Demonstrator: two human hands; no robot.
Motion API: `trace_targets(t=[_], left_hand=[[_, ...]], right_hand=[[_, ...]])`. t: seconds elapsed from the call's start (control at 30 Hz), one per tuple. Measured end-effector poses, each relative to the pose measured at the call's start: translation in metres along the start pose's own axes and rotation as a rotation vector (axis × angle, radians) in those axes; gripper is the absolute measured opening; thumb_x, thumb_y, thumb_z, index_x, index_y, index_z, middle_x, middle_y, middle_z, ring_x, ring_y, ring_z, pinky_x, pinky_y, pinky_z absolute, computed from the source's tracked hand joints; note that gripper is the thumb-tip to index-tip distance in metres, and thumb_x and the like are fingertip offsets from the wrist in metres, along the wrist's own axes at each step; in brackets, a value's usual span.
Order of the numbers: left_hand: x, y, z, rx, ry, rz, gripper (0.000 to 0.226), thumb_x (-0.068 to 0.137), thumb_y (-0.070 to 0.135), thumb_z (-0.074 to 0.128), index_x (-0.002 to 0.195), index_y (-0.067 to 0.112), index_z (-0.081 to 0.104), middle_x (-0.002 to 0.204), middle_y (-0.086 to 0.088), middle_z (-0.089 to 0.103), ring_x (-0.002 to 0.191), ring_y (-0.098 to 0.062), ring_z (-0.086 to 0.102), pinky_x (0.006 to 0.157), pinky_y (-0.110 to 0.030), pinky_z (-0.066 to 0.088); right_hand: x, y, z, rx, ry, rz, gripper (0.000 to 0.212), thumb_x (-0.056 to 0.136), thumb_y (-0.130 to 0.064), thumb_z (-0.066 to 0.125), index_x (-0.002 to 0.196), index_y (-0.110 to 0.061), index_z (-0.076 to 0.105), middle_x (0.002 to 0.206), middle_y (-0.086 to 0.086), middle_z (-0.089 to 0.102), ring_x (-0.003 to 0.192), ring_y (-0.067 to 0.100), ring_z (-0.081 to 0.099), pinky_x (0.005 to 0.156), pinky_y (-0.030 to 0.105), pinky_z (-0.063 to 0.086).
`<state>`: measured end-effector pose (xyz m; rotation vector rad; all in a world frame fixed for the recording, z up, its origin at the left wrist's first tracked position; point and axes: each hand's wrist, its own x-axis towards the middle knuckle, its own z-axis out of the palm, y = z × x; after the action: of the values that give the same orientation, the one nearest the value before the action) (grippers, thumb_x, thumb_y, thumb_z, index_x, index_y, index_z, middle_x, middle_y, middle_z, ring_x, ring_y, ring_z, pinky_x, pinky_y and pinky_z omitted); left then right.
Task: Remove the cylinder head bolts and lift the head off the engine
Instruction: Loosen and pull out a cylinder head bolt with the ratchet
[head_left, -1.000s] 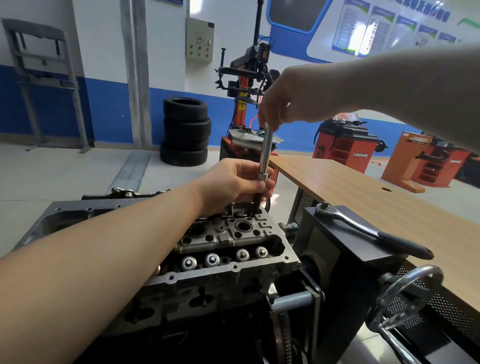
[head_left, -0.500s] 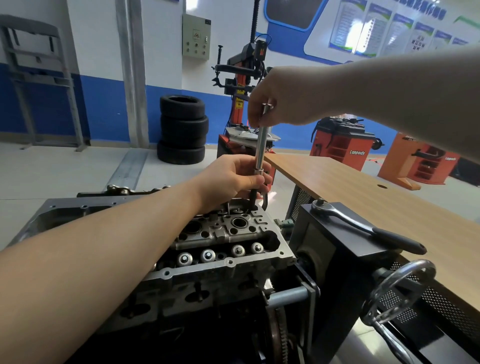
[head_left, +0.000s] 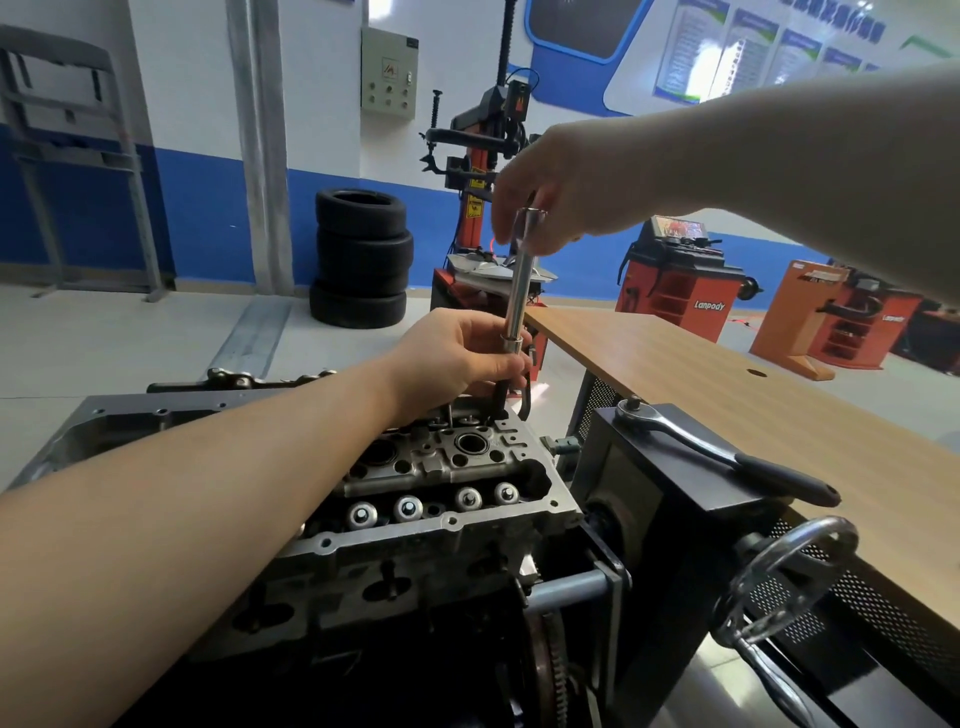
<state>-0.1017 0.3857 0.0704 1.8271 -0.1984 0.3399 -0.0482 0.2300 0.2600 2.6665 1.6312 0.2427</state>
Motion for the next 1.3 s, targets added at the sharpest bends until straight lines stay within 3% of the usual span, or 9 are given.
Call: trace_targets(t=[0.13, 0.37, 0.53, 0.73, 0.8, 0.9, 1.1, 1.2, 1.3], left_hand=[[0.001, 0.001, 0.005, 0.066, 0.089, 0.019, 0.031, 0.081, 0.011, 0.089, 0.107, 0.008, 0.072, 0.091, -0.005, 0.081, 0.086, -0.022, 0.081, 0.074, -0.034, 0.066], [-0.001, -0.001, 0.000, 0.000, -0.010, -0.006, 0.025, 0.100, 0.004, 0.071, 0.123, 0.015, 0.070, 0.107, -0.007, 0.081, 0.101, -0.025, 0.079, 0.094, -0.040, 0.064], [0.001, 0.000, 0.005, 0.071, 0.099, 0.035, 0.035, 0.076, 0.019, 0.091, 0.104, 0.008, 0.073, 0.093, -0.007, 0.081, 0.089, -0.024, 0.081, 0.084, -0.041, 0.067], [0.001, -0.002, 0.001, -0.019, -0.002, -0.008, 0.031, 0.099, 0.004, 0.071, 0.128, 0.014, 0.068, 0.110, -0.009, 0.080, 0.103, -0.025, 0.078, 0.094, -0.040, 0.064], [0.000, -0.003, 0.001, 0.020, 0.021, 0.006, 0.030, 0.097, 0.000, 0.072, 0.124, 0.011, 0.069, 0.106, -0.010, 0.081, 0.099, -0.027, 0.079, 0.094, -0.045, 0.064], [0.000, 0.000, 0.004, 0.083, 0.080, 0.025, 0.030, 0.086, 0.007, 0.085, 0.113, 0.009, 0.073, 0.098, -0.009, 0.082, 0.093, -0.026, 0.080, 0.092, -0.045, 0.065], [-0.001, -0.002, 0.003, 0.012, 0.000, -0.031, 0.031, 0.097, 0.004, 0.073, 0.126, 0.014, 0.068, 0.109, -0.007, 0.081, 0.102, -0.023, 0.079, 0.093, -0.037, 0.064], [0.000, -0.002, 0.003, 0.050, 0.022, -0.018, 0.027, 0.098, 0.000, 0.072, 0.122, 0.011, 0.070, 0.105, -0.007, 0.081, 0.099, -0.024, 0.079, 0.095, -0.043, 0.064], [0.000, 0.000, 0.004, 0.133, 0.057, -0.002, 0.028, 0.089, 0.009, 0.084, 0.114, 0.013, 0.073, 0.100, -0.002, 0.082, 0.095, -0.019, 0.080, 0.094, -0.042, 0.064]], right_hand=[[0.005, 0.000, 0.004, -0.182, 0.059, 0.087, 0.052, 0.098, -0.064, 0.055, 0.086, -0.017, 0.073, 0.067, 0.000, 0.074, 0.047, 0.010, 0.065, 0.051, 0.027, 0.049], [-0.003, 0.000, 0.002, -0.144, 0.041, -0.065, 0.027, 0.095, -0.015, 0.065, 0.095, -0.042, 0.071, 0.098, -0.013, 0.070, 0.080, 0.002, 0.065, 0.067, 0.031, 0.053], [0.000, 0.002, 0.005, -0.135, 0.083, 0.066, 0.038, 0.096, -0.063, 0.060, 0.085, -0.028, 0.071, 0.074, -0.005, 0.074, 0.066, 0.018, 0.073, 0.058, 0.031, 0.054], [-0.008, 0.001, 0.002, -0.099, 0.042, -0.014, 0.024, 0.094, -0.019, 0.068, 0.092, -0.043, 0.074, 0.098, -0.009, 0.074, 0.090, 0.024, 0.072, 0.076, 0.047, 0.063], [-0.012, -0.003, 0.001, 0.008, 0.041, 0.011, 0.004, 0.091, -0.041, 0.075, 0.094, -0.043, 0.074, 0.097, -0.008, 0.074, 0.082, 0.022, 0.074, 0.067, 0.046, 0.063], [0.001, 0.000, 0.007, -0.140, 0.099, 0.097, 0.049, 0.094, -0.068, 0.057, 0.092, -0.021, 0.071, 0.077, -0.001, 0.074, 0.059, 0.016, 0.070, 0.051, 0.030, 0.052], [-0.003, 0.005, 0.000, -0.068, 0.004, 0.034, 0.029, 0.093, -0.017, 0.065, 0.089, -0.044, 0.073, 0.080, -0.019, 0.071, 0.072, 0.014, 0.066, 0.060, 0.032, 0.056], [-0.006, 0.004, 0.002, 0.052, 0.011, 0.038, 0.007, 0.094, -0.049, 0.070, 0.099, -0.045, 0.073, 0.084, -0.012, 0.074, 0.069, 0.014, 0.071, 0.059, 0.031, 0.057], [0.005, 0.008, 0.007, -0.141, 0.080, 0.121, 0.047, 0.098, -0.063, 0.056, 0.084, -0.021, 0.071, 0.070, 0.004, 0.073, 0.060, 0.023, 0.069, 0.055, 0.029, 0.048]])
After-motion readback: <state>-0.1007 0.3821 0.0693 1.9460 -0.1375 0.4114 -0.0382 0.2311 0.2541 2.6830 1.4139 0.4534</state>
